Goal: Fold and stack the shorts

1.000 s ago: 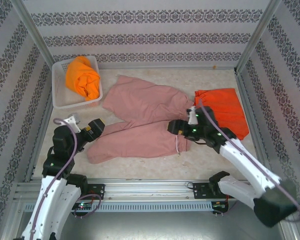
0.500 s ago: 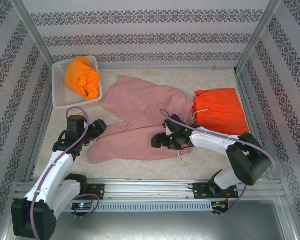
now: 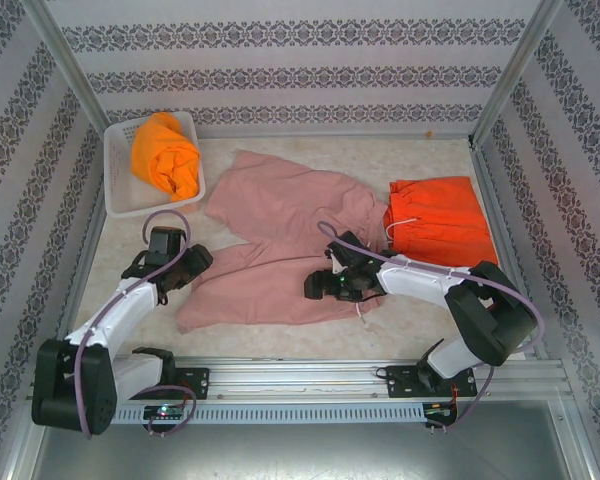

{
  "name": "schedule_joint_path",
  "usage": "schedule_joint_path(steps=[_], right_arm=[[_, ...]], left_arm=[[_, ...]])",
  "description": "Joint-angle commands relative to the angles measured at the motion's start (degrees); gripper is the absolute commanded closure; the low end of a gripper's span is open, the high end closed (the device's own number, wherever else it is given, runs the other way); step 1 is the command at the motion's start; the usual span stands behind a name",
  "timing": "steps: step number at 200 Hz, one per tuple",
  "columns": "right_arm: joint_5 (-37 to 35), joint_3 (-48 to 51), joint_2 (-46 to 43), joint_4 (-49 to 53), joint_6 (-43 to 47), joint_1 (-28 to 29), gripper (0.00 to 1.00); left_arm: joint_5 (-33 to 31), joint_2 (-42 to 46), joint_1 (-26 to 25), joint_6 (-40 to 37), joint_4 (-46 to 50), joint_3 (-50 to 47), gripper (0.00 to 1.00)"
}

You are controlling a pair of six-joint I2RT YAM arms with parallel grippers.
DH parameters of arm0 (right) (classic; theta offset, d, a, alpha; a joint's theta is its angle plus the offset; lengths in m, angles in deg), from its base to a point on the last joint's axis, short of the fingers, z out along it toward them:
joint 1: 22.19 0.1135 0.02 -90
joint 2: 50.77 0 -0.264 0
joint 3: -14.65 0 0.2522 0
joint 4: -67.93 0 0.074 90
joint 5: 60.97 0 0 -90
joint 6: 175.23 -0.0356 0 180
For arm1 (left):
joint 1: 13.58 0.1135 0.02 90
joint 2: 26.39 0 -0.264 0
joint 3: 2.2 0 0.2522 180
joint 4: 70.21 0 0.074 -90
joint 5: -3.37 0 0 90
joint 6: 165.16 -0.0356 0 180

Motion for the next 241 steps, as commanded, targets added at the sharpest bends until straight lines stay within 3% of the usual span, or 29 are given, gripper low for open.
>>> schedule_joint_path(steps=[1, 46, 106, 147, 197, 224, 241], right_arm=[[-0.9, 0.5, 2.4, 1.2, 1.4, 0.0, 0.16], [-0.9, 0.5, 1.9, 1.8, 1.8, 0.0, 0.16], [-1.4, 3.4, -0.1, 2.1, 1.9, -0.5, 0.15], [-1.2, 5.9, -1.3, 3.1, 2.5, -0.8, 0.15], [-1.2, 9.3, -2.9, 2.9, 2.1, -1.0, 0.15], [0.2, 8.7, -3.4, 2.7, 2.0, -1.0, 0.15], [1.7, 7.4, -5.4, 2.7, 2.0, -0.9, 0.15]], left_arm=[[1.1, -3.2, -0.4, 1.5, -6.8, -0.3, 0.44], [1.5, -10.1, -0.5, 1.5, -9.8, 0.2, 0.58], [-6.3, -10.1, -0.3, -0.8, -9.3, 4.6, 1.00], [-10.8, -11.3, 1.0, -3.5, -8.2, 11.4, 1.00], [-10.2, -17.2, 3.7, -3.6, -9.4, 15.5, 1.00], [-9.4, -18.1, 4.1, -3.6, -9.6, 15.5, 0.92], [-8.0, -16.3, 4.5, -3.5, -9.1, 15.2, 0.75]])
